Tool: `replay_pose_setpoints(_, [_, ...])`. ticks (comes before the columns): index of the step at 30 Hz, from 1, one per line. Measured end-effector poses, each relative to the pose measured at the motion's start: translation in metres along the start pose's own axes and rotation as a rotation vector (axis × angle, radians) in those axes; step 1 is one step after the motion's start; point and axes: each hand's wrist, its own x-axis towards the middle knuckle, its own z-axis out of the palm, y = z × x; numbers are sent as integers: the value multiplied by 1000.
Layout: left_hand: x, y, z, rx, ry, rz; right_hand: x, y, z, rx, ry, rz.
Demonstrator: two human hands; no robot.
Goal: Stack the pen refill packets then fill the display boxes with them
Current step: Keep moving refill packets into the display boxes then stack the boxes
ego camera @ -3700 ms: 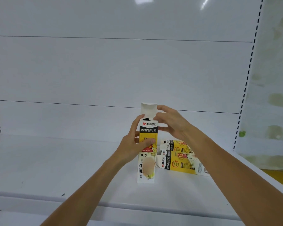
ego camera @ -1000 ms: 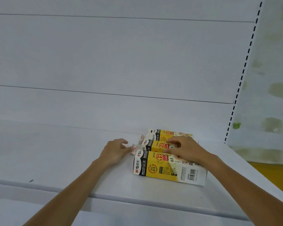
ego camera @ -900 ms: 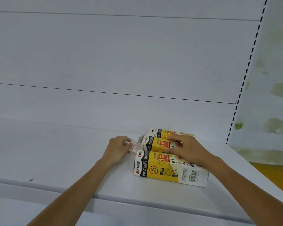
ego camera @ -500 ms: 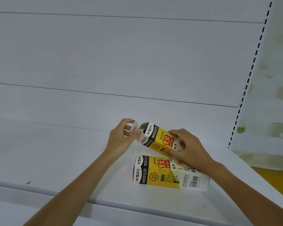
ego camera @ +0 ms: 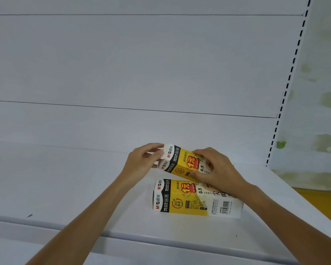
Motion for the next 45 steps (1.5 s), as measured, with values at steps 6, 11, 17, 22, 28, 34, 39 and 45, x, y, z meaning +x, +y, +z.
replay_pose_setpoints(6, [1,-2,-1,17,43,-11,-1,-3,-1,-22,-6,9])
replay_pose_setpoints(11, [-2,-4,2,48,-19,-24,0,-3,0,-52,-39,-8])
replay_pose_setpoints(17, [-6,-9,10,26,12,-102,-1,-3,-1,-78,-65,-14])
replay_pose_setpoints(22, [-9,-8,13,2,93,-171,1,-4,0,-116,-79,-43])
replay_pose_setpoints(28, [-9,-14,-1,-138,141,-224,-1,-4,0,-86,-40,-39])
replay_pose_setpoints(34, [-13,-17,3,-164,96,-227,-1,-5,0,-98,-74,-24])
replay_pose_setpoints(39, [-16,-18,4,-49,49,-174,0,-7,0,-108,-109,-18])
replay_pose_setpoints(45, [-29,-4,6,112,-159,-228,1,-7,-2,-126,-158,28])
